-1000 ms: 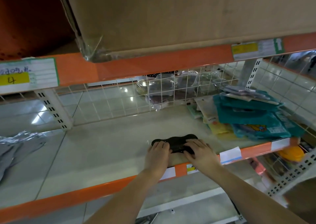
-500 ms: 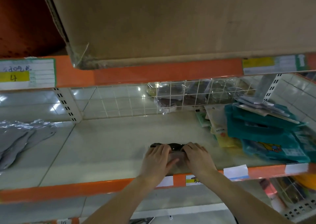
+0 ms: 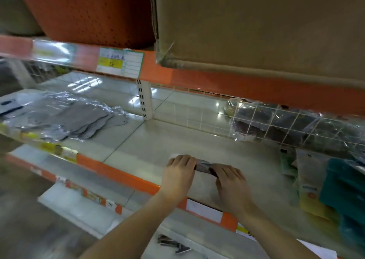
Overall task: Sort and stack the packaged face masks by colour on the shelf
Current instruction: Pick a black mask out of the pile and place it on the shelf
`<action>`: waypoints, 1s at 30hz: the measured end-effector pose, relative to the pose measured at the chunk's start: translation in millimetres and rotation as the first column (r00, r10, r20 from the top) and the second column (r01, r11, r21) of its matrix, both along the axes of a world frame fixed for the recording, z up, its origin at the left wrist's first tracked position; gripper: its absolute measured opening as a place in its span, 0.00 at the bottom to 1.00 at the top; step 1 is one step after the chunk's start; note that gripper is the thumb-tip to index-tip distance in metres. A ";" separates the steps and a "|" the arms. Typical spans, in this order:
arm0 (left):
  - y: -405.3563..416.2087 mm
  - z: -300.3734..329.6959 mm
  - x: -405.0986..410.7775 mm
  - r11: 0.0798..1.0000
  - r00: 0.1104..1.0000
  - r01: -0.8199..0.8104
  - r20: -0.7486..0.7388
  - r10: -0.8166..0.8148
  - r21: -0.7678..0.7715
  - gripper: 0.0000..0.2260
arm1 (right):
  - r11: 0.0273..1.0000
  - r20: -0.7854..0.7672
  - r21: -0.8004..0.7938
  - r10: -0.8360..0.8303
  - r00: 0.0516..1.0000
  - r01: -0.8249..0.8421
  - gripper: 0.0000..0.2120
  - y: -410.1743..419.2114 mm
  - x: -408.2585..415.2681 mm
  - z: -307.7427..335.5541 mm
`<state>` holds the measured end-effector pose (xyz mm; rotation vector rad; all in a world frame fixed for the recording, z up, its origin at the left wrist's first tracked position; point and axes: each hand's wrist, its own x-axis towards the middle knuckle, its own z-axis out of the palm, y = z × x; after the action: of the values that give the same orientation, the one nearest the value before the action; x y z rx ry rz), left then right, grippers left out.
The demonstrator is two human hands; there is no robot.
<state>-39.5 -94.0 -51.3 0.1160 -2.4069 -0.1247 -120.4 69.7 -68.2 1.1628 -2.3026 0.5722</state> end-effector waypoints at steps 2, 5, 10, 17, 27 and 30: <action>-9.6 1.9 11.6 0.998 0.998 -0.056 0.002 0.056 -0.017 0.09 | 0.997 0.015 -0.006 0.075 0.997 -0.075 0.21 -14.6 1.2 2.2; -26.3 0.9 29.4 0.992 0.990 -0.129 0.047 0.129 -0.009 0.13 | 0.983 0.025 -0.016 0.181 0.983 -0.181 0.23 -39.5 7.7 7.7; -61.4 0.3 60.3 0.981 0.979 -0.192 0.065 0.191 -0.001 0.16 | 0.944 0.007 0.020 0.329 0.944 -0.329 0.23 -85.3 19.6 14.4; -120.2 10.4 104.8 0.963 0.957 -0.267 0.124 0.263 0.022 0.18 | 0.914 0.029 0.036 0.404 0.915 -0.404 0.26 -163.7 53.8 21.5; -233.8 11.2 162.7 0.897 0.894 -0.438 0.076 0.442 -0.065 0.20 | 0.910 0.054 0.109 0.397 0.916 -0.400 0.26 -296.2 111.9 37.8; -263.5 10.0 185.4 0.869 0.867 -0.490 0.068 0.494 -0.067 0.19 | 0.893 0.045 0.105 0.435 0.899 -0.437 0.21 -333.1 128.6 37.7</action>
<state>145.9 -357.4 -41.3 0.7210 -2.3796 0.1792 8.2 -263.5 -30.5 1.7585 -2.1140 0.6175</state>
